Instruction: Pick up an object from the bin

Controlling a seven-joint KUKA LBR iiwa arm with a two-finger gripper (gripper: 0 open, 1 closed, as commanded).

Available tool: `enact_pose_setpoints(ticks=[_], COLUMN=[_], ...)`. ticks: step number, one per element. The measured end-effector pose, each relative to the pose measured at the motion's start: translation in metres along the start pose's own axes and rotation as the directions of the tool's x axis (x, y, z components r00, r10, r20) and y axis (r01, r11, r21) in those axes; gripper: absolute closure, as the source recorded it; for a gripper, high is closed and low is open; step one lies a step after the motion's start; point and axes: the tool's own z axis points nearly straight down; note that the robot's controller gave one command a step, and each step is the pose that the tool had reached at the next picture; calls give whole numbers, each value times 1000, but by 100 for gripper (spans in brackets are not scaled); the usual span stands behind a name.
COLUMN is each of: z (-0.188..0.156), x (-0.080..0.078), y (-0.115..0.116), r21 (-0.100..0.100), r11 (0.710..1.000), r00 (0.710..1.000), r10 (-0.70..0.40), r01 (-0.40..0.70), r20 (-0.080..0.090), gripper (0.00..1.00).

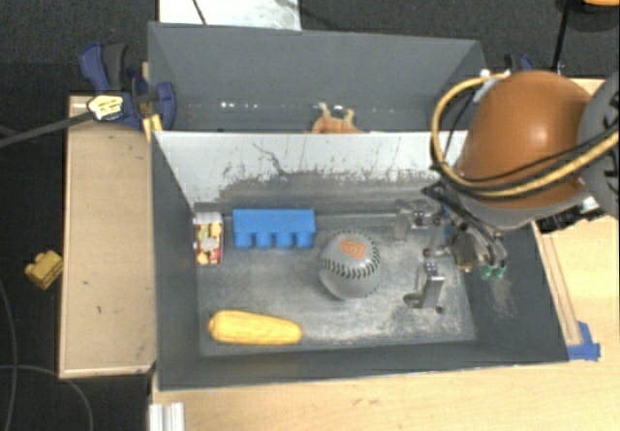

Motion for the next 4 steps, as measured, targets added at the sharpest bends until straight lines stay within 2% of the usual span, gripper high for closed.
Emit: enact_pose_setpoints(ticks=[1,2,3,4], z=[40,78,86,54], x=[-24,-30,-31,-50], y=[13,31,35,48], r21=[1,0,0,1], r11=[999,997,997,990], r00=[999,997,997,990], r10=[-40,-76,-82,-138], r01=[40,76,82,138], r20=[6,1,0,-8], gripper=[0,0,0,0])
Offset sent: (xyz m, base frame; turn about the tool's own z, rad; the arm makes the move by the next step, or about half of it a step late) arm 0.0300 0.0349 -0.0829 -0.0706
